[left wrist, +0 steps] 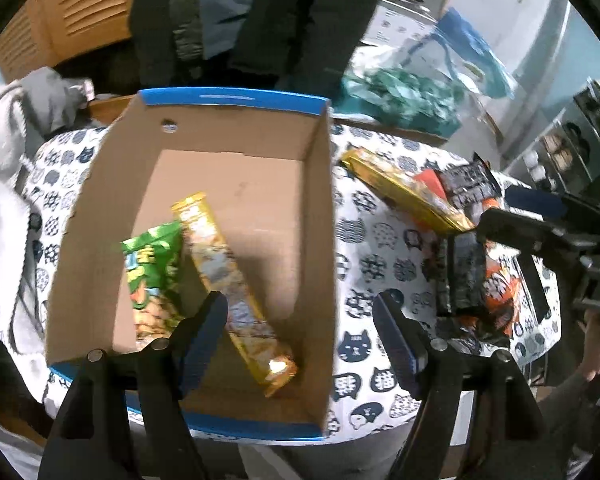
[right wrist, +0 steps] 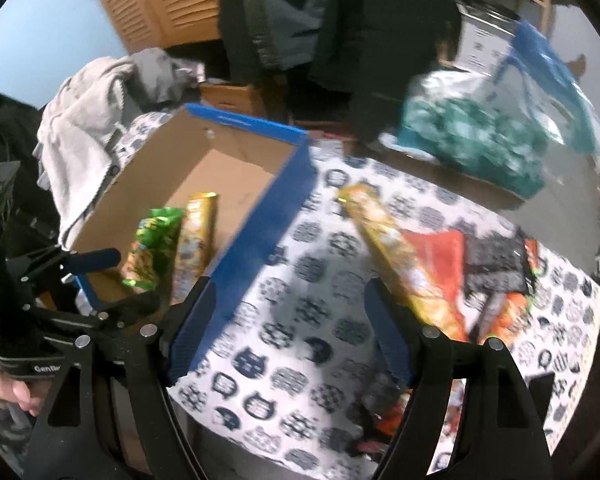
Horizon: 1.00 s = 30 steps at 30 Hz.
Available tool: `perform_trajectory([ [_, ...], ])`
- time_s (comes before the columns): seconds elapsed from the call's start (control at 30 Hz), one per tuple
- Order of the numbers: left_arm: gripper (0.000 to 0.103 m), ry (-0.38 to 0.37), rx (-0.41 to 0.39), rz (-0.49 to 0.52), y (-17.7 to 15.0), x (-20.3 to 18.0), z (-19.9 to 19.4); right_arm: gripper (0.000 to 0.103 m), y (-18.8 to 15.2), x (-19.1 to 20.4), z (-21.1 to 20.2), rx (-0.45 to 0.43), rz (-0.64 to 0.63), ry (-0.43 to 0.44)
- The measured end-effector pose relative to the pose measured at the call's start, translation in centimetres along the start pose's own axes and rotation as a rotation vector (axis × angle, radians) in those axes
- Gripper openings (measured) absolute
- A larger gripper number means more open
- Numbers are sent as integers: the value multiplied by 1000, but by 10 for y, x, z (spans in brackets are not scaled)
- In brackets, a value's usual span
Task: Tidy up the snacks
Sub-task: 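Grasp the black bag with the left tool while the right tool grasps the orange chip bag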
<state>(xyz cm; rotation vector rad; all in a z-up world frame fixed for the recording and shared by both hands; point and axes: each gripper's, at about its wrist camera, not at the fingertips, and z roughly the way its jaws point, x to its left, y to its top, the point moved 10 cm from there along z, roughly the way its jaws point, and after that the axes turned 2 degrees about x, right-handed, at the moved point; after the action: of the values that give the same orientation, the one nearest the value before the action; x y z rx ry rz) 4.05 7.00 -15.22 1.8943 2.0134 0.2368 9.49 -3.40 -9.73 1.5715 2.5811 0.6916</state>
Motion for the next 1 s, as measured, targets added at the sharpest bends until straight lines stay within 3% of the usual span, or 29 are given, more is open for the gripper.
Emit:
perform_trajectory([
  [0.53, 76, -47, 96, 149, -9, -95, 32, 80, -55, -115, -40, -14, 170, -102],
  [1.0, 77, -65, 160, 193, -8, -149, 62, 80, -125, -191, -19, 101, 290, -151],
])
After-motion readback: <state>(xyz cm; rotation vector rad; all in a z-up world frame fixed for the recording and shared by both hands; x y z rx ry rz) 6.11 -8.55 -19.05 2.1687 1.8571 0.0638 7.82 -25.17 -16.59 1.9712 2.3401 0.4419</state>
